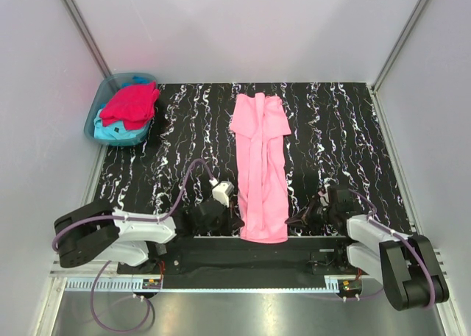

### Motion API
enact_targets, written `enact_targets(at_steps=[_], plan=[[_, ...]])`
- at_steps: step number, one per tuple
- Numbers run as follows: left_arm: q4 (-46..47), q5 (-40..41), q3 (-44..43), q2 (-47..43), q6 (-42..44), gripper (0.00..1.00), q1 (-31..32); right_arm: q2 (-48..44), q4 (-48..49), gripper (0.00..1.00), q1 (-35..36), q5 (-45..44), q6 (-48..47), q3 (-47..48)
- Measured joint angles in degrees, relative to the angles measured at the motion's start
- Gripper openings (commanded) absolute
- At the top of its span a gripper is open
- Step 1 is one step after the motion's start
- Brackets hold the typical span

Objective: Fold and stack the t-shirts
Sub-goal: Fold the tshirt

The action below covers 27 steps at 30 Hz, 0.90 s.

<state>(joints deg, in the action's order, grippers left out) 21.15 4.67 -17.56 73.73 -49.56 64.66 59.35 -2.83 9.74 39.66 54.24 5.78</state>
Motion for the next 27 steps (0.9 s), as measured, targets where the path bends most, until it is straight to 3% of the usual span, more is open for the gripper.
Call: enact_targets(at_steps=[15, 27], plan=[[-5.7, 0.5, 2.29, -11.76, -3.13, 0.0, -0.04, 5.25, 1.66, 0.0, 0.02, -2.51, -0.42, 3.98], [-12.87, 3.19, 2.29, -15.21, -6.23, 0.0, 4.44, 0.81, -0.66, 0.0, 0.02, -1.9, -0.42, 5.31]])
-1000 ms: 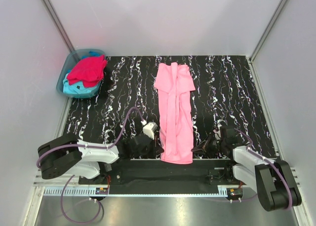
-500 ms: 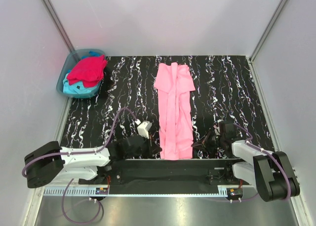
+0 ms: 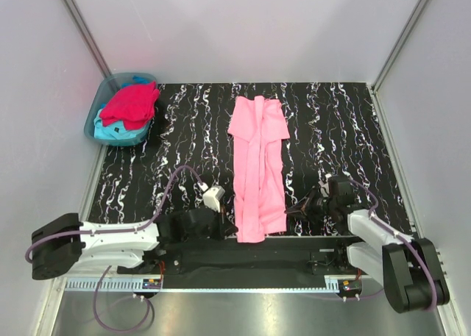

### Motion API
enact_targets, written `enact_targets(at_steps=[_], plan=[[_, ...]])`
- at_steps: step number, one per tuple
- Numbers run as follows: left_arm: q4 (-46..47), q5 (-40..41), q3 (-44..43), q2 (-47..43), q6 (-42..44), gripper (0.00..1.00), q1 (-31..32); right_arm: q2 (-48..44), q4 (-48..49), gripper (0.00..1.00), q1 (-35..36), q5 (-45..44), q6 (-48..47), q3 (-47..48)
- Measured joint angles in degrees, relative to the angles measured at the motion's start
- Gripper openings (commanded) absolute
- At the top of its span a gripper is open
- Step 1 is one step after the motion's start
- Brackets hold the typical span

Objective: Fold and stack the t-shirts
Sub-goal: Fold the tshirt

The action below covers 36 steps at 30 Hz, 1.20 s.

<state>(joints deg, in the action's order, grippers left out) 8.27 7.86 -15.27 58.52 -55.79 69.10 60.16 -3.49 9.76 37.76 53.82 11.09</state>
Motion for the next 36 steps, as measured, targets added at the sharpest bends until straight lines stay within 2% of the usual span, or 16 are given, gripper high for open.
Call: enact_targets(at_steps=[8, 19, 27, 36], plan=[[-9.9, 6.1, -6.91, -2.97, 2.84, 0.0, 0.17, -4.98, -2.32, 0.0, 0.0, 0.72, -0.26, 4.07], [-12.94, 8.46, -12.59, 0.52, 8.48, 0.0, -2.47, -2.54, -2.32, 0.0, 0.0, -0.31, -0.68, 7.72], [-11.87, 6.97, -14.51, 4.48, 13.49, 0.0, -13.64, 3.96, 0.72, 0.0, 0.07, -1.99, -0.98, 14.12], [-9.68, 3.91, -27.3, 16.9, 22.16, 0.0, -23.76, 15.15, 8.66, 0.0, 0.11, -4.48, -0.5, 22.27]])
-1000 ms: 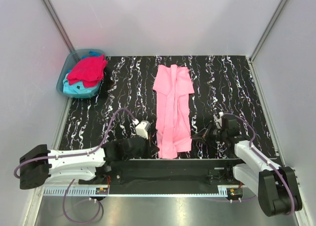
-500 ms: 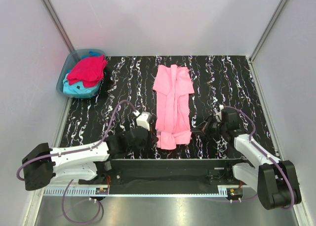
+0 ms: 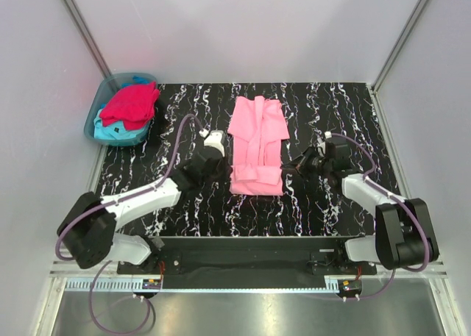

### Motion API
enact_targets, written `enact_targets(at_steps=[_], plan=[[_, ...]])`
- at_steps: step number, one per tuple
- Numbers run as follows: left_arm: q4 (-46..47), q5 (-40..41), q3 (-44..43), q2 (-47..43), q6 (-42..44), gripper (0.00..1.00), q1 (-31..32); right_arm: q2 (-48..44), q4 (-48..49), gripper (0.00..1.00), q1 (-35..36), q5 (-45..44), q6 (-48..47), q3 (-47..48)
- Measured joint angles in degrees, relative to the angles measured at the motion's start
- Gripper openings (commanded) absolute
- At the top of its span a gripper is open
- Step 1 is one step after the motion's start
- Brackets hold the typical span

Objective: Fold and stack the t-shirts
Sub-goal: Fold the tshirt

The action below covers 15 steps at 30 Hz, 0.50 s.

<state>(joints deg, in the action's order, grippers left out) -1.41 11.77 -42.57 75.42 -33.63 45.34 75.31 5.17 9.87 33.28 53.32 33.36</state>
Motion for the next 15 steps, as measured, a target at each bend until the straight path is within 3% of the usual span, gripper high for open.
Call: enact_targets(at_steps=[9, 15], plan=[[1.99, -3.48, -6.75, 14.91, 2.86, 0.0, -2.62, 6.1, 4.5, 0.0, -0.02, -2.91, 1.25, 0.74], [1.53, -4.39, -8.39, 16.7, 3.85, 0.0, -4.35, 11.89, 8.28, 0.0, -0.02, -4.48, 3.13, 2.64]])
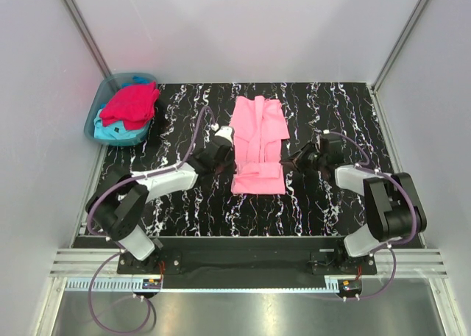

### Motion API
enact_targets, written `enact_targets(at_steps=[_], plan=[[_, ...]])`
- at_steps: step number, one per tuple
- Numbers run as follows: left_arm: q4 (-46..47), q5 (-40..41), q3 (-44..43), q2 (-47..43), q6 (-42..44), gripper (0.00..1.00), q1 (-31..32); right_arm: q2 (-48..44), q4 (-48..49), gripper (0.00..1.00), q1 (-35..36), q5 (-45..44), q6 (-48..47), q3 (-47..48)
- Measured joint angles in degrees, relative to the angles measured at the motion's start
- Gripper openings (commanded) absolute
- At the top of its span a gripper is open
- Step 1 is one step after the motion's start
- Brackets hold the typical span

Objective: Fold and stack the t-shirts
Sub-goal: Fold the tshirt

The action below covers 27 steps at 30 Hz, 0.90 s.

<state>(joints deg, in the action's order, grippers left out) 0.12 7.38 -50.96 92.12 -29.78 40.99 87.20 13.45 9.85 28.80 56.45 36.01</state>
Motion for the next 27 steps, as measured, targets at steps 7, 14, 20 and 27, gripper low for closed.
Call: enact_targets(at_steps=[7, 14, 20, 27], plan=[[-0.68, -0.28, -5.42, 1.18, 1.7, 0.0, -3.65, 7.41, 2.75, 0.0, 0.0, -1.33, 1.07, 6.47], [-0.72, -2.12, -8.39, 6.51, 3.06, 0.33, -5.68, 10.25, 4.87, 0.01, 0.0, -1.84, 1.86, 8.5], [-1.29, -3.37, -8.39, 8.26, 2.89, 0.63, -5.81, 10.75, 5.35, 0.47, 0.0, -2.49, 2.58, 8.11], [-1.27, -3.76, -8.39, 8.22, 2.82, 0.64, -5.81, 10.75, 5.79, 0.48, 0.0, -3.34, 2.49, 7.76]])
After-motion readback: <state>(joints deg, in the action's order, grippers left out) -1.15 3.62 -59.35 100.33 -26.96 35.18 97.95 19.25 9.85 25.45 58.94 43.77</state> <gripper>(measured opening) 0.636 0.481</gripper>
